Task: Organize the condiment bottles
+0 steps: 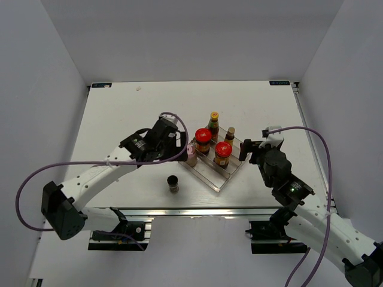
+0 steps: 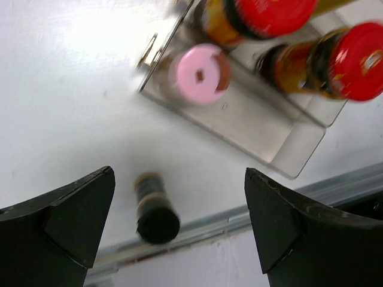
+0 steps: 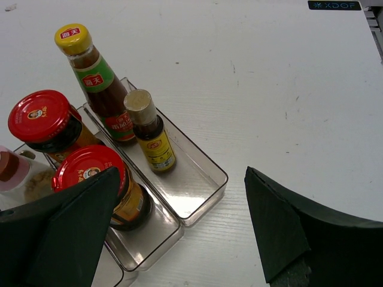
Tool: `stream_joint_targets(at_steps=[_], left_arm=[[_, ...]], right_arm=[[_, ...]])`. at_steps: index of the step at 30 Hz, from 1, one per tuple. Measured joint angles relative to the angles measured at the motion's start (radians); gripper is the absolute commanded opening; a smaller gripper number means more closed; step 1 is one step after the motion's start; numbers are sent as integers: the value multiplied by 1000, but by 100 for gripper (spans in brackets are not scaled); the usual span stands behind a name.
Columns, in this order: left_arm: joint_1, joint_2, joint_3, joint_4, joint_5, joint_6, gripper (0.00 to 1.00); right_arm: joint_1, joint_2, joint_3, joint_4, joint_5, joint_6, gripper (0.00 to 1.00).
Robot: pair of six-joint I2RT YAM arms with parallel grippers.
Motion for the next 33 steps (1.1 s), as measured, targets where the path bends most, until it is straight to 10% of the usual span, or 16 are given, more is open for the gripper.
stream_joint_targets(at_steps=[15, 24, 33], left_arm=[[-49, -92, -232, -138, 33, -112, 91], [-96, -18, -232, -137, 32, -121, 51], [-120, -4, -193, -141, 26, -108, 34]], right_arm=[[0, 22, -10, 21, -18, -10, 89], [0, 28, -14, 21, -13, -16, 89], [0, 28, -14, 21, -6, -17, 89]])
